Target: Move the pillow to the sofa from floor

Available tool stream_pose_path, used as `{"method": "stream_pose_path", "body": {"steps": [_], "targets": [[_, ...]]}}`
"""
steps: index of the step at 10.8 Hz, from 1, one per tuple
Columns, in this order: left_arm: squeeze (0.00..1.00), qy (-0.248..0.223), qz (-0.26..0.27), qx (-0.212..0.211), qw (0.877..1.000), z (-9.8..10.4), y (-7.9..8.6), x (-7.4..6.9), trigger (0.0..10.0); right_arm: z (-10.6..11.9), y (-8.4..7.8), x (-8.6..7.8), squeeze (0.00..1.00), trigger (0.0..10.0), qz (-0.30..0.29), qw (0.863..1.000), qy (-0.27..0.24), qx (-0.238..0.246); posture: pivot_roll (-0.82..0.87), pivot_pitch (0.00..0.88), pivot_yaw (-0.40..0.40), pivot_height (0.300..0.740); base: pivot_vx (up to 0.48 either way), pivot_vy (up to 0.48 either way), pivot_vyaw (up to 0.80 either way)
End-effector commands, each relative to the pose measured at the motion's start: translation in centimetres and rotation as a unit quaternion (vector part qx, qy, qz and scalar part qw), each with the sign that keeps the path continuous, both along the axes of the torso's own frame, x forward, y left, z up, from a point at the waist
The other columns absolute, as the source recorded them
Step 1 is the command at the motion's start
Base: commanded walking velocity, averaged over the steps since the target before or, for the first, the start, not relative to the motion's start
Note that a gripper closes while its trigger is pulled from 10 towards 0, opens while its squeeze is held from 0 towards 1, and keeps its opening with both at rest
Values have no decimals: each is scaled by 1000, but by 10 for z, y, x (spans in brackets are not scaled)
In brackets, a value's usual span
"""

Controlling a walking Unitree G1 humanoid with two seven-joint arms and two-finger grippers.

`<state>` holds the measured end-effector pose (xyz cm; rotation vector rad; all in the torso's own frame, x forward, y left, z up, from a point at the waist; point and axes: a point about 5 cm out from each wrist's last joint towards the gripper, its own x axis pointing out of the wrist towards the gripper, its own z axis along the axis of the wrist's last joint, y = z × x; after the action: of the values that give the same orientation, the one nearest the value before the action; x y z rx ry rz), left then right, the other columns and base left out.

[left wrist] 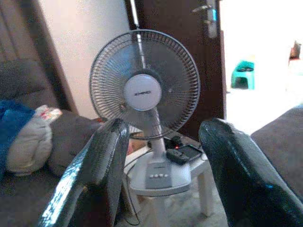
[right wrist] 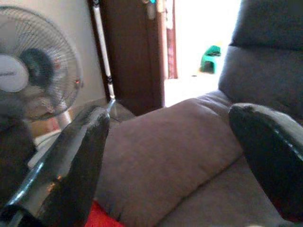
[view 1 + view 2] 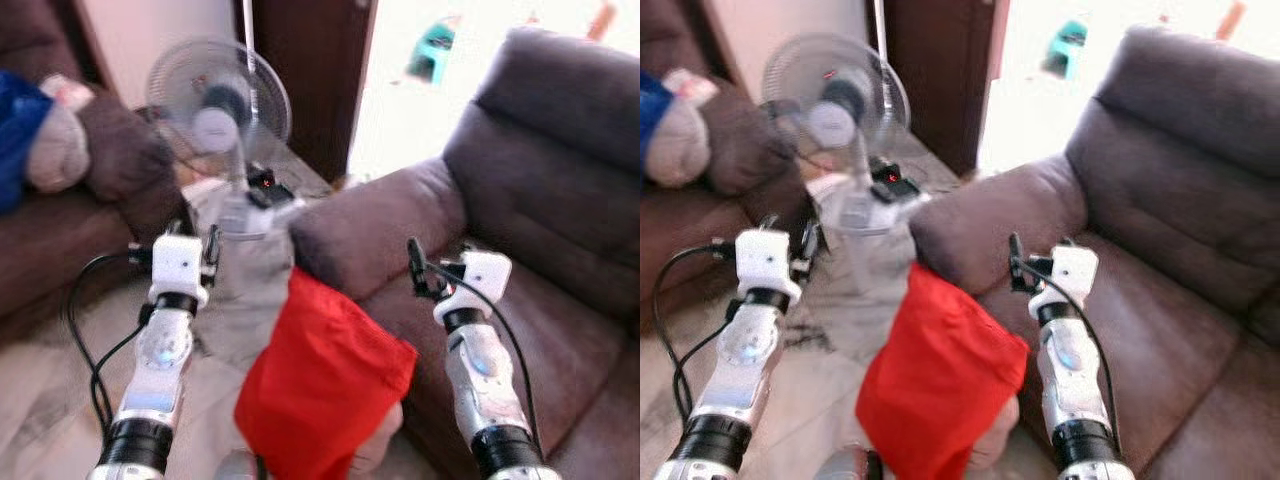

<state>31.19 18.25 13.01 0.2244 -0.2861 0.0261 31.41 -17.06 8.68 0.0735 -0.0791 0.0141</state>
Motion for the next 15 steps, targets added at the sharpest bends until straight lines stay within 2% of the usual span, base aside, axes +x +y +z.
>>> {"method": "stream_pose_path", "body": {"steps": [1, 6, 10, 15], "targets": [[0, 2, -7, 2, 1000, 1, -2, 0, 10000, 4, 1, 3, 0, 10000, 4, 1000, -1, -5, 54, 48, -42, 655, 0, 0, 0], [0, 11, -1, -9, 1000, 0, -1, 1, 10000, 1, 4, 4, 0, 10000, 19, 1000, 11, -1, 53, 53, -48, 655, 0, 0, 0], [0, 15, 2, -13, 1000, -1, -1, -1, 10000, -1, 7, 3, 0, 10000, 34, 999, 20, -1, 51, 62, -53, 604, 0, 0, 0], [0, 23, 16, -30, 999, -3, 3, 0, 10000, -3, 7, 2, 0, 10000, 41, 999, 29, -10, 49, 68, -62, 604, 0, 0, 0]]}}
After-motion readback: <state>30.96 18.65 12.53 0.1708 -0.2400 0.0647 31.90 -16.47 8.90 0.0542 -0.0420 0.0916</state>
